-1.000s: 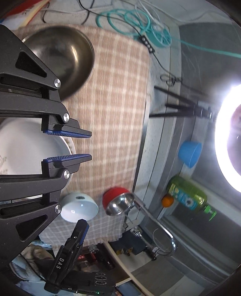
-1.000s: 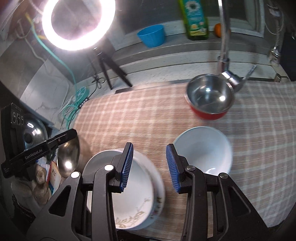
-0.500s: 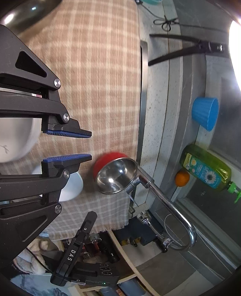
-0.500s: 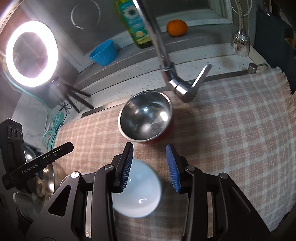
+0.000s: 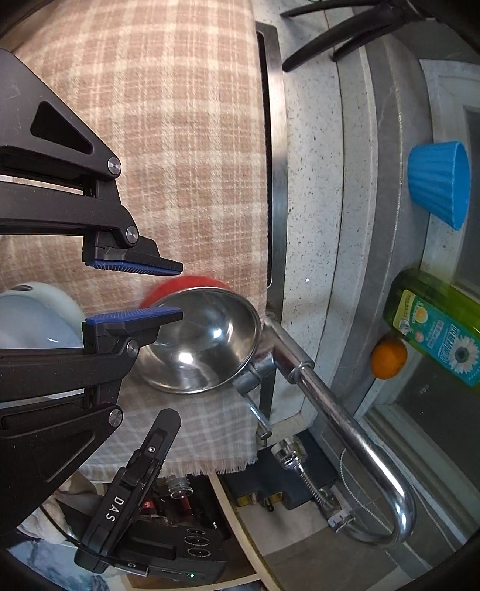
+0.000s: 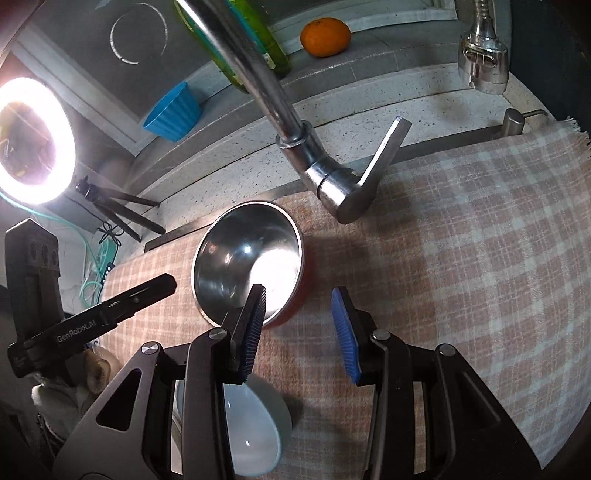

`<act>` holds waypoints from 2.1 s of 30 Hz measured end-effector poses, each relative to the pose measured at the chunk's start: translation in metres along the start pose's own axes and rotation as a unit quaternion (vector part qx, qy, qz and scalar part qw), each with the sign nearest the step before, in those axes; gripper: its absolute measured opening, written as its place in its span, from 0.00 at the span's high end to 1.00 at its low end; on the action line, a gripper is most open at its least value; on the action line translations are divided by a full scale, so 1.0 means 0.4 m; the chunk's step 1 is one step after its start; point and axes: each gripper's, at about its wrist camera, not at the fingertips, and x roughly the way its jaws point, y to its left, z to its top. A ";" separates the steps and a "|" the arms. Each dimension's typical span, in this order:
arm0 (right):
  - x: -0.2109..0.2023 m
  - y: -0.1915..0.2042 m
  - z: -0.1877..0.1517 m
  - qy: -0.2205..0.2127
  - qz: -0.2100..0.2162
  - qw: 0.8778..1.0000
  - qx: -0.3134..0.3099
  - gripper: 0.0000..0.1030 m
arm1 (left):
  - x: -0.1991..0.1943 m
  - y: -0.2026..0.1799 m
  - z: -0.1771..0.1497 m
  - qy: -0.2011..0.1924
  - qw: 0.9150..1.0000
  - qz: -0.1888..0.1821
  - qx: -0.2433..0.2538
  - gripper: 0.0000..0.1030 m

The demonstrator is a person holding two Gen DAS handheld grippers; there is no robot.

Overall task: Organize plates and bowls
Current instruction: 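Close the right gripper on the red pot rim, then lift the red pot and carry it over the steel bowl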

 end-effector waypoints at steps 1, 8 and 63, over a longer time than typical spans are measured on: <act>0.005 -0.004 0.004 0.001 0.002 1.000 0.004 0.63 | 0.010 0.002 0.005 0.003 1.000 0.000 -0.004 0.85; 0.039 -0.020 0.027 0.012 0.014 1.000 0.017 0.63 | 0.045 -0.001 0.019 0.011 1.000 0.004 -0.003 0.85; -0.060 0.380 -0.178 0.039 0.072 0.992 -0.093 0.88 | -0.313 0.156 -0.191 -0.071 0.997 0.007 -0.023 0.90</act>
